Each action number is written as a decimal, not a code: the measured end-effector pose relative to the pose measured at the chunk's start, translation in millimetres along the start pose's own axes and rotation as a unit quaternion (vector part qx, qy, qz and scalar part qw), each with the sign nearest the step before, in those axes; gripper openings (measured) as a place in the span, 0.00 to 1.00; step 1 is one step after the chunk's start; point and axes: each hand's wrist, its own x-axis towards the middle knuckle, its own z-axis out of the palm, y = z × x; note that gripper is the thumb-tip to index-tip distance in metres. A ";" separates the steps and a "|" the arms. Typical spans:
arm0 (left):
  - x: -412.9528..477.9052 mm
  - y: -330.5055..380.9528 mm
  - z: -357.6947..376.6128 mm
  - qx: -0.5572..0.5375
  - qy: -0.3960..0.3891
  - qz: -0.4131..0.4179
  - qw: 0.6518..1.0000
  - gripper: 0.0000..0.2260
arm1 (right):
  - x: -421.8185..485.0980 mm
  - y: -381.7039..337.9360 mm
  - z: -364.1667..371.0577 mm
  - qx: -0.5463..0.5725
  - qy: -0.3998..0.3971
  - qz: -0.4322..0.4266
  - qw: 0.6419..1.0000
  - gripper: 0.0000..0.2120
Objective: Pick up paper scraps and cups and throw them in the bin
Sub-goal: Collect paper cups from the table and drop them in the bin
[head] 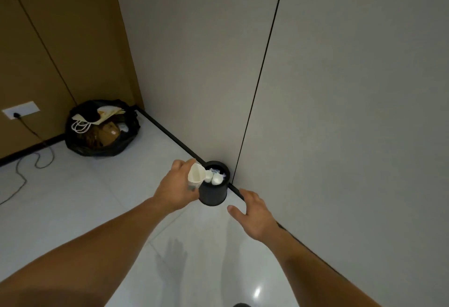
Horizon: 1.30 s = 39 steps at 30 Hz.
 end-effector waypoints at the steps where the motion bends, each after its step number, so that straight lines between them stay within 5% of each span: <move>1: 17.4 -3.8 1.9 0.000 -0.006 0.005 1.000 0.37 | 14.2 0.7 0.2 0.004 -0.001 0.008 1.000 0.35; 11: 225.6 -46.1 73.1 0.001 -0.074 -0.031 0.997 0.37 | 223.3 43.3 9.9 0.056 -0.049 0.069 0.995 0.36; 15: 299.7 -90.6 127.7 0.006 -0.121 -0.041 0.992 0.42 | 311.3 71.9 29.3 0.056 -0.069 0.096 0.991 0.35; 21: 385.9 -167.8 234.4 -0.016 -0.138 -0.047 0.989 0.36 | 406.0 124.4 97.5 0.048 -0.054 0.128 0.989 0.36; 31: 453.7 -269.4 415.3 0.047 -0.182 0.039 0.981 0.38 | 501.9 202.9 244.4 0.049 -0.015 0.151 0.987 0.38; 39: 458.5 -332.0 476.3 0.168 -0.214 0.111 0.956 0.42 | 538.3 241.7 292.2 0.060 0.011 0.160 0.985 0.36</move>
